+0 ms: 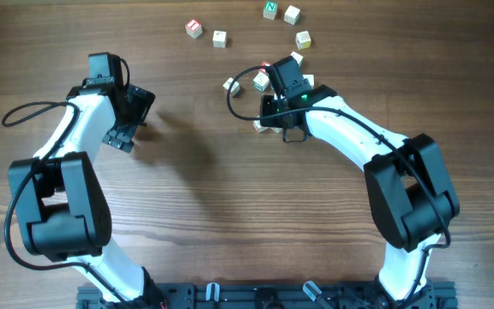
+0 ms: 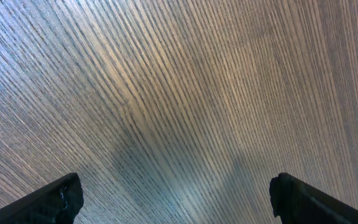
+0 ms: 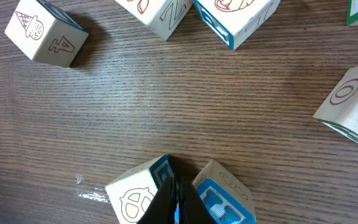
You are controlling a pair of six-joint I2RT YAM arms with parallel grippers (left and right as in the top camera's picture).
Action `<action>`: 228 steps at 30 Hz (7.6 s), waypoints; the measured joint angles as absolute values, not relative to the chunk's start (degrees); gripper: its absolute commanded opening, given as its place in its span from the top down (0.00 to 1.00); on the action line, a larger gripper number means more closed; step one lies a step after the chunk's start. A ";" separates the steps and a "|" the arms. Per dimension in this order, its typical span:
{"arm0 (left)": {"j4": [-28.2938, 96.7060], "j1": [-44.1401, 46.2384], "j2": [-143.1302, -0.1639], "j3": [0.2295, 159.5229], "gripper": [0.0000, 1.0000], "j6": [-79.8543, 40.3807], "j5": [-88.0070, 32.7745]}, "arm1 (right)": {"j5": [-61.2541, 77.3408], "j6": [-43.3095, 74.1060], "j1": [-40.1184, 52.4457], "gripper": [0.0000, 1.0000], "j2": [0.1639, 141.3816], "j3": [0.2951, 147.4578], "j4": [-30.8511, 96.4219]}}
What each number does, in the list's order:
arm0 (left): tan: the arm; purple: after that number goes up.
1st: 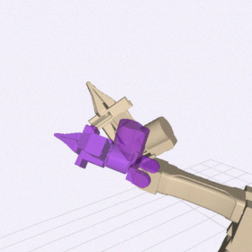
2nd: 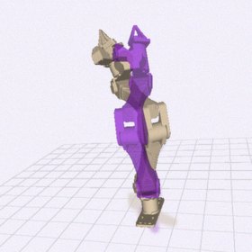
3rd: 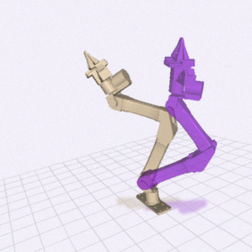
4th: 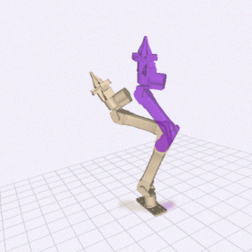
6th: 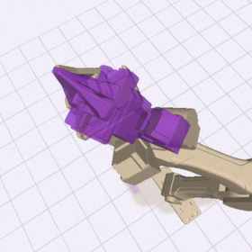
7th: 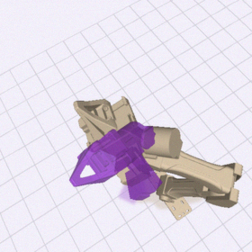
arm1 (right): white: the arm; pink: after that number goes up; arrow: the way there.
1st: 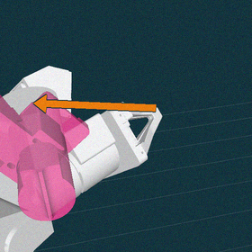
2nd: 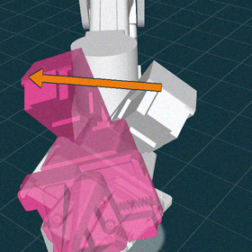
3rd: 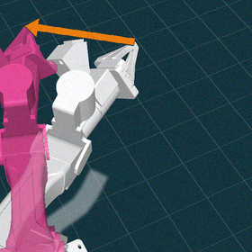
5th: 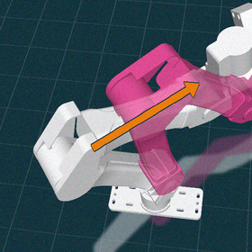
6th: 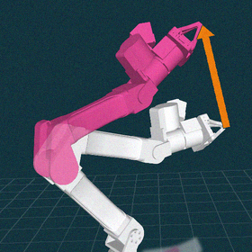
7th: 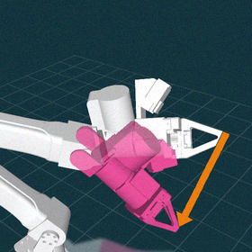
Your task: Form a circle
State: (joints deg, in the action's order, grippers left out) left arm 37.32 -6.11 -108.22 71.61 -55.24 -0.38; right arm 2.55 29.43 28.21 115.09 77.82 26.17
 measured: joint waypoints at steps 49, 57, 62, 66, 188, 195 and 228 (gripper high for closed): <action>37.32 -6.11 -108.22 71.61 0.00 -55.24 -0.38 | 2.31 29.50 28.21 0.95 115.09 77.82 26.76; 37.32 -6.11 -108.22 71.61 0.00 -55.24 -0.38 | 2.57 29.26 28.21 0.95 115.09 77.82 26.83; 37.32 -6.11 -108.22 71.61 0.00 -55.24 -0.38 | 2.57 29.23 28.21 0.95 115.09 77.82 27.24; 37.32 -6.11 -108.22 71.61 0.00 -55.24 -0.38 | 2.57 29.23 28.21 0.95 115.09 77.82 27.44; 37.32 -6.11 -108.22 71.61 0.00 -55.24 -0.56 | -7.20 43.24 40.47 0.70 106.72 60.03 20.38; 37.32 -6.11 -108.22 71.61 0.00 -55.24 -0.56 | -9.63 43.00 38.74 0.67 106.85 60.25 19.55; 37.30 -6.11 -108.22 71.61 0.00 -55.24 -0.58 | -9.04 30.55 38.70 0.85 116.92 83.79 24.40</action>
State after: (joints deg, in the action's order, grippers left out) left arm 37.30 -6.11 -108.22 71.61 -55.24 -0.58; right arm -9.04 30.55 38.70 116.92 83.79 24.40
